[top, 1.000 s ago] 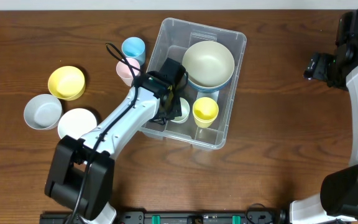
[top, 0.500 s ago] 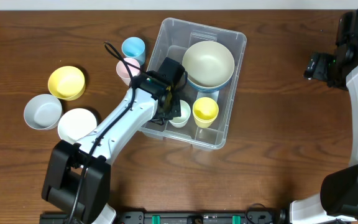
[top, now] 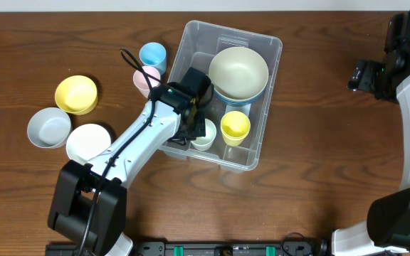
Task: Pack container
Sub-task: 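Open left gripper and lift it out of the bin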
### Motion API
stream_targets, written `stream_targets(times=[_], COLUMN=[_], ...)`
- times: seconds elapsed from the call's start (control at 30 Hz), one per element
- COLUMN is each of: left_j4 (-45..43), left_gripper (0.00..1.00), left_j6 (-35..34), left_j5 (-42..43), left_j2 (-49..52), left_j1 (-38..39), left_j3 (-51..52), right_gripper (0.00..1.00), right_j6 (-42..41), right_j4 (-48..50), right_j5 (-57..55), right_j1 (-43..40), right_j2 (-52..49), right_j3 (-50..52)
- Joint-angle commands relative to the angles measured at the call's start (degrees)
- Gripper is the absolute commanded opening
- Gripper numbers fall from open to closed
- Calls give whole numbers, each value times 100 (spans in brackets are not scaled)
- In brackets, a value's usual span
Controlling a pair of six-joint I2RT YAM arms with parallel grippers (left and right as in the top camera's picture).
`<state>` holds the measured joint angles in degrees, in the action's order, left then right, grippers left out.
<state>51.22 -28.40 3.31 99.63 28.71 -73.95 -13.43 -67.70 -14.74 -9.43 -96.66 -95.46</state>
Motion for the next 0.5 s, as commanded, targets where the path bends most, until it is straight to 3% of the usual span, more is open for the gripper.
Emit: stream_targets(times=[0.0,0.07,0.17,0.47], left_j4=[42,39,39,37], left_gripper=[6,10,27,34], left_j6=[98,98,96,101], left_j5=[15,13,13,13], left_j2=[-96,-96,-96,-116], left_j1=[-20,-20,-20,-20], left_j3=[55,55,55,22], right_gripper=[99,99,99,99], right_j6=[-90,-90,-90,-90], right_j4=[0,0,0,0], right_j5=[0,0,0,0], right_j1=[-31,-31,-31,-31], right_j2=[94,92,94,92], right_j3=[-74,-74,-74,-74])
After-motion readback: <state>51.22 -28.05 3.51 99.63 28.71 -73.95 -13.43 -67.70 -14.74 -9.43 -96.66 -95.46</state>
